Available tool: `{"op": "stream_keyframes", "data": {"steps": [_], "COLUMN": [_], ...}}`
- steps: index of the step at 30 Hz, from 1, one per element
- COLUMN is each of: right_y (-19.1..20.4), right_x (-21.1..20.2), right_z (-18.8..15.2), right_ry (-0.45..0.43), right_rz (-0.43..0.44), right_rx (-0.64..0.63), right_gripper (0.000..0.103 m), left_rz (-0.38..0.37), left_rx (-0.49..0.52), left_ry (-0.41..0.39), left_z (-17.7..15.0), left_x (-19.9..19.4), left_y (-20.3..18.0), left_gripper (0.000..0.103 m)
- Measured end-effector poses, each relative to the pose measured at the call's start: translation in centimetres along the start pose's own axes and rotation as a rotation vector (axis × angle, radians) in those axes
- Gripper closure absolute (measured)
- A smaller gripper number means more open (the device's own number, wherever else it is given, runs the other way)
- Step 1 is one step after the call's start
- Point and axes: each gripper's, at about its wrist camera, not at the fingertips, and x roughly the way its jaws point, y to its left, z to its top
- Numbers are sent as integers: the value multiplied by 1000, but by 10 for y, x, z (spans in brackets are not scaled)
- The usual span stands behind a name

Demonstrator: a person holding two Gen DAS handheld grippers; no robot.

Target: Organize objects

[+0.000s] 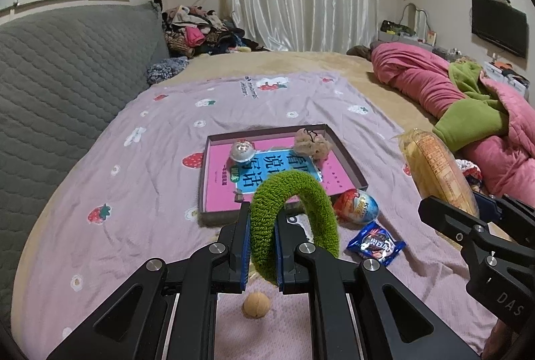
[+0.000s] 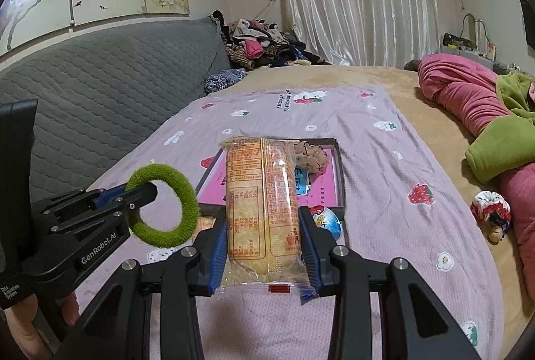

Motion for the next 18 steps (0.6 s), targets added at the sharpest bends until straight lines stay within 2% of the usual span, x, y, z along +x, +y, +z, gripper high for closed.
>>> {"op": "stream_keyframes", "data": {"steps": [18], "right_y": [-14], "right_x": [23], "right_z": [20], "right_ry": [-2], "right_rz": [-10], "right_rx": [-10], "right_gripper": [63], "left_rz": [-2], "left_rx": [-19], "left_ry": [19], "left_z": [16], "left_x": [34], "left_y": [5], "left_gripper": [91]}}
